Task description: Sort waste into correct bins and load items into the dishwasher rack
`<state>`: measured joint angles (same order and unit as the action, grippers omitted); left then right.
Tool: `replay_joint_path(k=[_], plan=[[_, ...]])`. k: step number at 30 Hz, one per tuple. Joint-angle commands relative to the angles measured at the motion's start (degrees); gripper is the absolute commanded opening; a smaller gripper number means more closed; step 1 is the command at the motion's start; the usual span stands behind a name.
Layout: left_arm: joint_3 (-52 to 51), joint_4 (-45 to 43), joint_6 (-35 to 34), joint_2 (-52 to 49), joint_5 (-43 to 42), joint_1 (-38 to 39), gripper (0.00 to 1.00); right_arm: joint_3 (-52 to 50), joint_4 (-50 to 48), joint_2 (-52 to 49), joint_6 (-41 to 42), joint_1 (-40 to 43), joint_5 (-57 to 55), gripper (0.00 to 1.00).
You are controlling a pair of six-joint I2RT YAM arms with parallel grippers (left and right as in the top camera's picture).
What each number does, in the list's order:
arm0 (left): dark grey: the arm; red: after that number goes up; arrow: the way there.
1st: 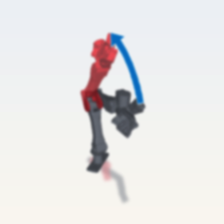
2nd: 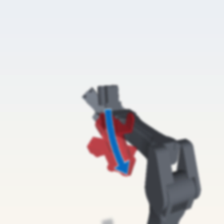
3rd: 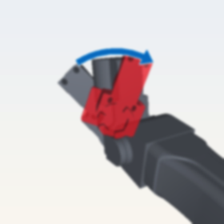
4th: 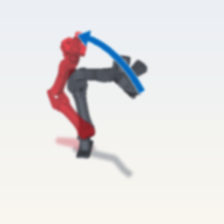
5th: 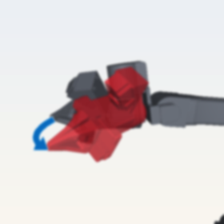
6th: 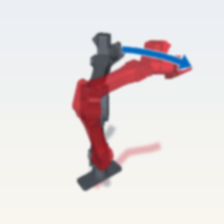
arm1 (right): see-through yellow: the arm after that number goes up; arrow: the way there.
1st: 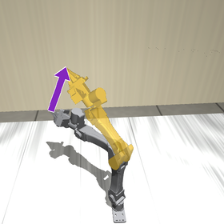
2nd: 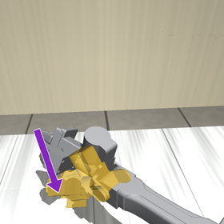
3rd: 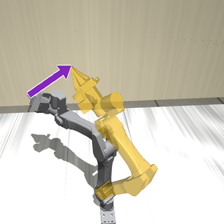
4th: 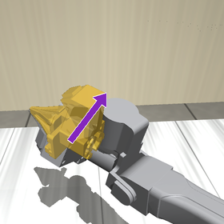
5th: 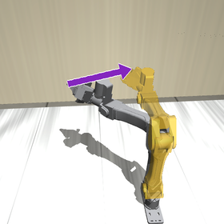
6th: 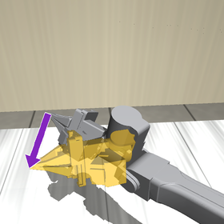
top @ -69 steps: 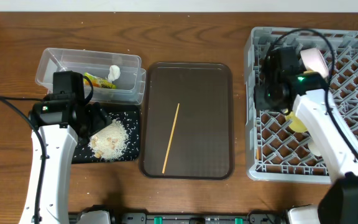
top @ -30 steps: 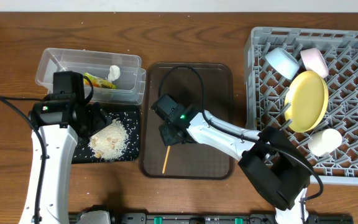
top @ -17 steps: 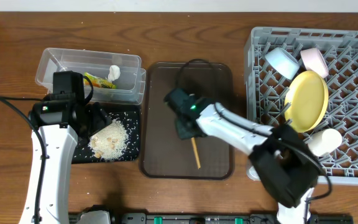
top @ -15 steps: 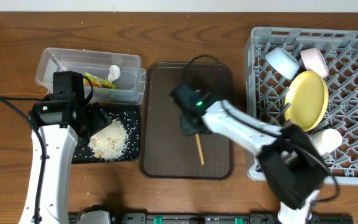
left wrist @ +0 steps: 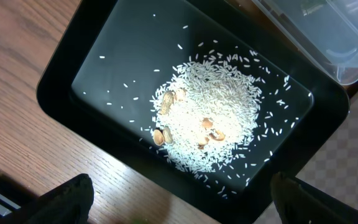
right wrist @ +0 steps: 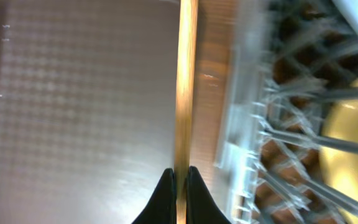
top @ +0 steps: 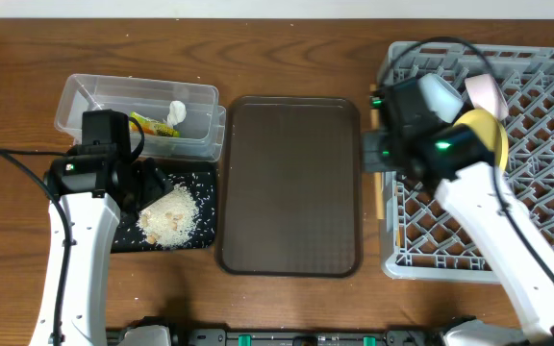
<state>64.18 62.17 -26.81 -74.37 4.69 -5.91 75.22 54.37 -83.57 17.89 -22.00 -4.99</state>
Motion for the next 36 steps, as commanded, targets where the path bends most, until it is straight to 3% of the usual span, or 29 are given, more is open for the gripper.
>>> replay_joint_path(k=[1,7,15,22,27,31,36], plan=[[-0.22,0.17,-0.09,0.26,0.48,-0.24,0.94,0.09,2.54,1.73,-4.55,4.35,-0.81,0.01],[-0.22,0.13,-0.09,0.26,0.48,-0.24,0.94,-0.02,7.52,0.31,-4.92,11.37,-0.74,0.01],[-0.22,0.15,-0.09,0.26,0.48,-0.24,0.94,-1.60,8.31,-3.80,-7.72,12.50,2.45,0.02],[-0.22,0.11,-0.09,0.26,0.48,-0.24,0.94,-2.43,6.69,-6.01,-7.69,12.52,2.43,0.23],[-0.20,-0.11,0.20,0.28,0.11,-0.15,0.94,-2.40,4.94,-5.77,-6.84,12.70,2.49,0.26],[-0.20,-2.25,6.86,0.28,-5.44,1.14,0.94,-2.40,1.60,-4.66,-5.73,13.20,3.61,0.26],[-0.20,-7.39,15.02,0.26,-10.23,6.19,0.94,-2.40,-7.78,-2.93,-9.14,14.93,12.52,0.52]])
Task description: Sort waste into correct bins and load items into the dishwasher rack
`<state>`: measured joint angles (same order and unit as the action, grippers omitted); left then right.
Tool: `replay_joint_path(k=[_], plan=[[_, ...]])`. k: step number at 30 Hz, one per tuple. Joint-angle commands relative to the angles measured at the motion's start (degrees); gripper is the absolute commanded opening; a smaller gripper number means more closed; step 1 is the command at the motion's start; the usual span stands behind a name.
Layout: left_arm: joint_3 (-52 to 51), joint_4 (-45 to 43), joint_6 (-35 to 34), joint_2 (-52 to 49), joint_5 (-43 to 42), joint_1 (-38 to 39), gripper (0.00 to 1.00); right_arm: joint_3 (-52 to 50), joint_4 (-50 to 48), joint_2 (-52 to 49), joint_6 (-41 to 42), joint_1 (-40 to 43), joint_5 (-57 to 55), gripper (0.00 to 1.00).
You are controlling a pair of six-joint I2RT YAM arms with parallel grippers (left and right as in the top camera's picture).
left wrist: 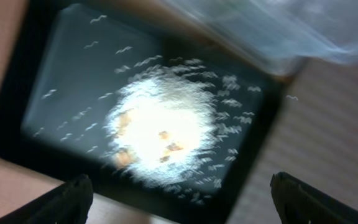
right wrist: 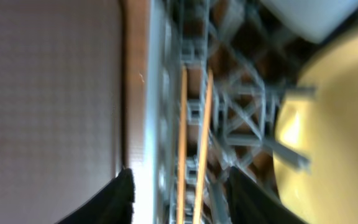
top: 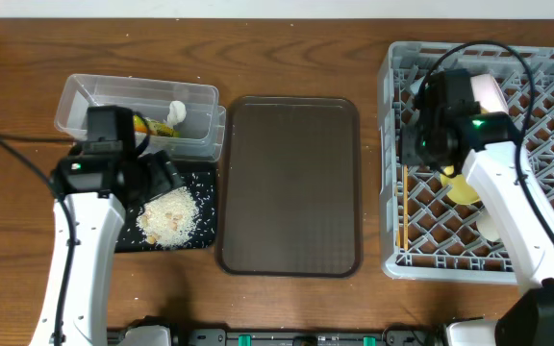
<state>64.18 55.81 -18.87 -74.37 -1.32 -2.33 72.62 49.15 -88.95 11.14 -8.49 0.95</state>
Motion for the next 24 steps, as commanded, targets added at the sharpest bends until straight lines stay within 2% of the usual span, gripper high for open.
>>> replay_joint_path(k=[1,4,9,13,16,19,24], plan=[[-0.20,-1.75,8.20,0.26,-4.26,3.98,0.94,0.20,-4.28,2.56,-4.31,1.90,10.05,0.56],[-0.20,-1.88,9.25,0.07,-4.24,7.08,0.95,0.20,-5.01,2.60,-8.46,3.32,15.93,0.74],[-0.20,5.16,9.22,0.00,-4.02,8.13,0.95,0.11,0.39,3.17,-3.91,5.68,11.04,0.89],[-0.22,10.93,9.25,0.37,-3.26,8.15,0.95,-1.11,5.62,5.88,-3.89,5.79,9.84,0.96],[-1.05,11.43,9.22,2.86,-2.75,8.20,0.95,-4.28,5.81,9.77,-3.89,5.79,9.44,0.99],[-4.24,8.94,9.25,9.66,-2.69,8.22,0.95,-10.49,3.08,17.09,-2.75,5.79,7.67,0.99],[-12.17,3.13,9.18,26.88,-2.73,8.26,0.95,-23.10,-5.75,35.06,-1.73,5.75,4.90,0.99]])
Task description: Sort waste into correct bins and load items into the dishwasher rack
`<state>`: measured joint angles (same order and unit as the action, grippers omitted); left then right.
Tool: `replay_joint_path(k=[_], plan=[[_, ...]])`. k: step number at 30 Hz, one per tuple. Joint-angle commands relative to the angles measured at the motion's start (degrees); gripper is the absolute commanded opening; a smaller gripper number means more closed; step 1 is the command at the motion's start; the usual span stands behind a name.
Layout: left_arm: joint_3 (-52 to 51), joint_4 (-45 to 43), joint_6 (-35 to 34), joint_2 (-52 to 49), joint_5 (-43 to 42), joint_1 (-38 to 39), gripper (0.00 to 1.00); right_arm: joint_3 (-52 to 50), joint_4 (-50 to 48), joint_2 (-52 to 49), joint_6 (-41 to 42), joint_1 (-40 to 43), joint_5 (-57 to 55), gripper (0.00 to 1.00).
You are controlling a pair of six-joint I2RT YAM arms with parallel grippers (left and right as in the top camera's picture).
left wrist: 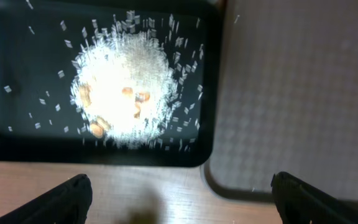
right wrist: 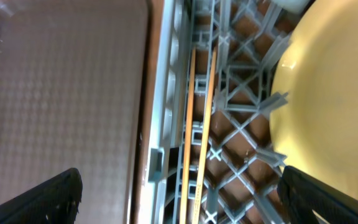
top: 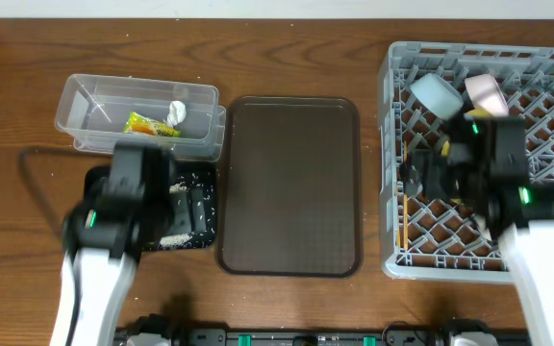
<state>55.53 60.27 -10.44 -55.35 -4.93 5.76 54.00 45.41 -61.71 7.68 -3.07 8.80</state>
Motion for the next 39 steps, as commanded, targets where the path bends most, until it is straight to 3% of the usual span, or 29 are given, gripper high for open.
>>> replay_joint_path(k=[1,6,12,34,39], plan=[[-4.96,-1.90,0.46,11.45,0.90,0.17,0.95,-6.25,-3.02,11.30,2.62,0.33,-4.57,0.99],[-8.26,-4.09,0.50,25.86,0.87,0.17,0.95,-11.23,-4.00,27.12,2.97,0.33,-10.25,0.99],[-8.26,-3.82,0.52,33.51,0.87,0.17,0.96,-11.43,-0.15,35.41,2.99,0.33,-10.27,0.99],[-8.26,-3.80,0.52,33.99,0.87,0.17,0.98,-11.43,19.56,36.11,2.97,0.33,-10.29,0.99],[-8.26,-3.80,0.52,33.99,0.87,0.17,0.98,-11.43,20.13,36.11,2.99,0.33,-10.29,0.99]])
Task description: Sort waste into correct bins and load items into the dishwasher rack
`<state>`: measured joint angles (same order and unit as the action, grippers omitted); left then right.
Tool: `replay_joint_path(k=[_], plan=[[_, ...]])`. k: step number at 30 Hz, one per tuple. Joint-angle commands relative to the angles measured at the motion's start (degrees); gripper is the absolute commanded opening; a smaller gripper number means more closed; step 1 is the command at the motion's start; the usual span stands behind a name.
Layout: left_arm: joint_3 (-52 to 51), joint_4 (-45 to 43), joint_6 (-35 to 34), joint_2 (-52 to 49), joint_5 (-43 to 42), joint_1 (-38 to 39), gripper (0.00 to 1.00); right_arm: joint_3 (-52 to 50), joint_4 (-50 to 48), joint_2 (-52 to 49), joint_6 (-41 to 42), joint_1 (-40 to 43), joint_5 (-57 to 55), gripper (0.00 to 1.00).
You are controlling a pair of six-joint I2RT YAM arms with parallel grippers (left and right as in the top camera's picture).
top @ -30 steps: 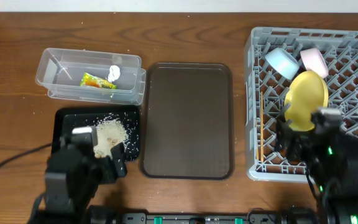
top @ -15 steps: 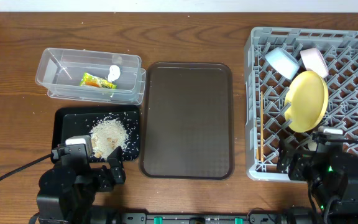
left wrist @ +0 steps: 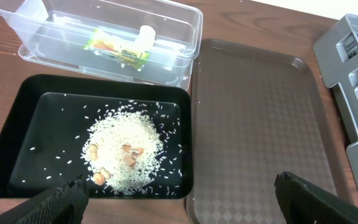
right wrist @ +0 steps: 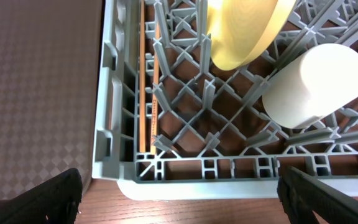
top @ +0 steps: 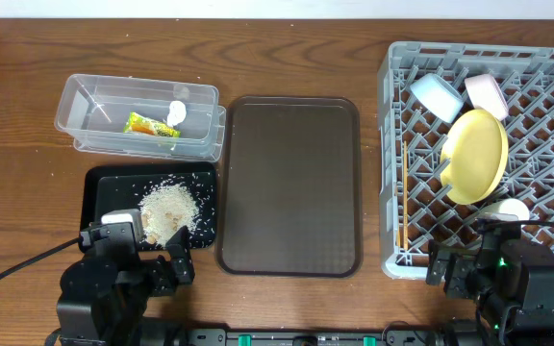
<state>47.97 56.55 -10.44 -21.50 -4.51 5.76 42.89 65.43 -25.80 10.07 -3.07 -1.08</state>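
The grey dishwasher rack on the right holds a blue bowl, a pink cup, a yellow plate, a white cup and chopsticks in its left column. Rice with peanuts lies in the black tray. A wrapper sits in the clear bin. My left gripper hangs open and empty near the front edge, before the black tray. My right gripper is open and empty before the rack's front wall.
A brown serving tray lies bare between the black tray and the rack. A crumpled white scrap sits beside the wrapper in the clear bin. Wood table shows along the front and the far left.
My left arm was over the black tray and my right arm over the rack's left side. Both now sit back at the table's front edge, open and empty.
First my right gripper was shut on a chopstick at the rack's left edge while the left hung open over the rice. Then two chopsticks lay in the rack's left column and the right gripper was open. Both arms then stood nearer the front, and now at the front edge.
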Motion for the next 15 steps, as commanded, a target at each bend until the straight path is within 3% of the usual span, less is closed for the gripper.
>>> replay_joint_path(k=[1,8,15], plan=[[-0.70,-0.09,0.52,0.13,0.46,0.17,0.98,-0.33,0.11,0.20,0.59,0.33,-0.42,0.99],[-0.70,-0.09,0.52,0.13,0.48,0.17,0.98,-1.99,-5.27,3.15,-4.09,0.22,-2.12,0.99],[-0.70,-0.09,0.52,0.13,0.48,0.17,0.98,-10.10,-21.81,12.70,-6.12,0.00,-2.10,0.99]])
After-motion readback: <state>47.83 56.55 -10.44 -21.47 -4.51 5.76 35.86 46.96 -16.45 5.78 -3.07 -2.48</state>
